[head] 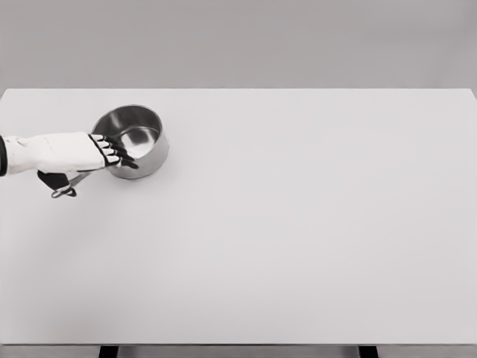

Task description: Rotate pot handle

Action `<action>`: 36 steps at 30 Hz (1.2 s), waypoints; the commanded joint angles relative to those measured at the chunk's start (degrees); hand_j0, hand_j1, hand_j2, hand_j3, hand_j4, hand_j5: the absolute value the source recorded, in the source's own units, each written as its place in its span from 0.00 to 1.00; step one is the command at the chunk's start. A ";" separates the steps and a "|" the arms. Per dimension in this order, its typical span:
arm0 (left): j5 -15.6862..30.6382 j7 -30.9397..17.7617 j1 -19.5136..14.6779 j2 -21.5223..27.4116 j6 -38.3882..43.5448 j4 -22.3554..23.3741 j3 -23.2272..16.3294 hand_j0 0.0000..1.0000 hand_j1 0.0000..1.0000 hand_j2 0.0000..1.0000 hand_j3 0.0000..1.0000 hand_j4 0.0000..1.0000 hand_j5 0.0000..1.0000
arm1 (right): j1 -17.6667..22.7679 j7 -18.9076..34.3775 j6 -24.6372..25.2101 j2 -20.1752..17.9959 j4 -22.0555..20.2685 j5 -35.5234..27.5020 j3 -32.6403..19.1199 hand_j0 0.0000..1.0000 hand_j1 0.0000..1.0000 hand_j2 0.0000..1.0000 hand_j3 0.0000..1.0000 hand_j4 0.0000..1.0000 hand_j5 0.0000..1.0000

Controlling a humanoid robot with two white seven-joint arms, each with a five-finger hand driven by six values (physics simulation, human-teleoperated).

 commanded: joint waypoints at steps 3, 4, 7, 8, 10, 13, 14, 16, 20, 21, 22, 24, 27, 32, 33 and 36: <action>0.39 0.02 0.00 -0.03 0.13 4.59 0.90 1.00 1.00 1.00 1.00 1.00 1.00 | 0.00 0.02 -0.01 -0.01 0.00 -0.02 0.02 1.00 1.00 1.00 1.00 1.00 1.00; 0.39 0.02 -0.09 -0.03 0.13 5.12 1.08 1.00 1.00 1.00 1.00 1.00 1.00 | 0.00 0.02 -0.01 -0.01 0.00 -0.02 0.02 1.00 1.00 1.00 1.00 1.00 1.00; 0.39 0.02 -0.18 -0.03 0.13 7.15 1.69 1.00 1.00 1.00 1.00 1.00 1.00 | 0.00 0.02 -0.01 -0.01 0.00 -0.02 0.02 1.00 1.00 1.00 1.00 1.00 1.00; 0.39 0.02 -0.26 -0.03 0.13 7.23 1.78 1.00 1.00 1.00 1.00 1.00 1.00 | 0.00 0.02 -0.01 -0.01 0.00 -0.02 0.02 1.00 1.00 1.00 1.00 1.00 1.00; 0.39 0.02 -0.26 -0.38 0.13 8.72 1.78 1.00 1.00 1.00 1.00 1.00 1.00 | 0.00 0.02 -0.01 -0.01 0.00 -0.02 0.02 1.00 1.00 1.00 1.00 1.00 1.00; 0.39 0.02 -0.35 -0.99 0.13 12.07 2.22 1.00 1.00 1.00 1.00 1.00 1.00 | 0.00 0.02 -0.01 -0.01 0.00 -0.02 0.02 1.00 1.00 1.00 1.00 1.00 1.00; 0.39 0.02 -0.35 -1.08 0.13 12.68 2.31 1.00 1.00 1.00 1.00 1.00 1.00 | 0.00 0.02 -0.01 -0.01 0.00 -0.02 0.02 1.00 1.00 1.00 1.00 1.00 1.00; 0.39 0.02 -0.35 -1.87 0.13 14.70 3.01 1.00 1.00 1.00 1.00 1.00 1.00 | 0.00 0.02 -0.01 -0.01 0.00 -0.02 0.02 1.00 1.00 1.00 1.00 1.00 1.00; 0.39 0.02 -0.44 -2.66 0.13 18.04 4.24 1.00 1.00 1.00 1.00 1.00 1.00 | 0.00 0.02 -0.01 -0.01 0.00 -0.02 0.02 1.00 1.00 1.00 1.00 1.00 1.00; 0.39 0.02 -0.53 -2.93 0.13 19.01 4.51 1.00 1.00 1.00 1.00 1.00 1.00 | 0.00 0.02 -0.01 -0.01 0.00 -0.02 0.02 1.00 1.00 1.00 1.00 1.00 1.00; 0.30 0.02 -0.53 -2.93 0.13 19.45 4.59 1.00 1.00 1.00 1.00 1.00 1.00 | 0.00 0.02 -0.01 -0.01 0.00 -0.02 0.02 1.00 1.00 1.00 1.00 1.00 1.00; 0.39 0.02 -0.79 -3.19 0.13 20.33 4.77 1.00 1.00 1.00 1.00 1.00 1.00 | 0.00 0.02 -0.01 -0.01 0.00 -0.02 0.02 1.00 1.00 1.00 1.00 1.00 1.00; 0.39 0.02 -1.49 -3.72 0.13 20.95 5.21 1.00 1.00 1.00 1.00 1.00 1.00 | 0.00 0.02 -0.01 -0.01 0.00 -0.02 0.02 1.00 1.00 1.00 1.00 1.00 1.00; 0.48 0.02 -2.02 -3.81 0.13 21.03 5.82 1.00 1.00 1.00 1.00 1.00 1.00 | 0.00 0.02 -0.01 -0.01 0.00 -0.02 0.02 1.00 1.00 1.00 1.00 1.00 1.00; 0.48 0.02 -2.02 -3.81 0.13 21.03 5.91 1.00 1.00 1.00 1.00 1.00 1.00 | 0.00 0.02 -0.01 -0.01 0.00 -0.02 0.02 1.00 1.00 1.00 1.00 1.00 1.00; 0.39 0.02 -2.11 -4.07 0.13 21.12 6.00 1.00 1.00 1.00 1.00 1.00 1.00 | 0.00 0.02 -0.01 -0.01 0.00 -0.02 0.02 1.00 1.00 1.00 1.00 1.00 1.00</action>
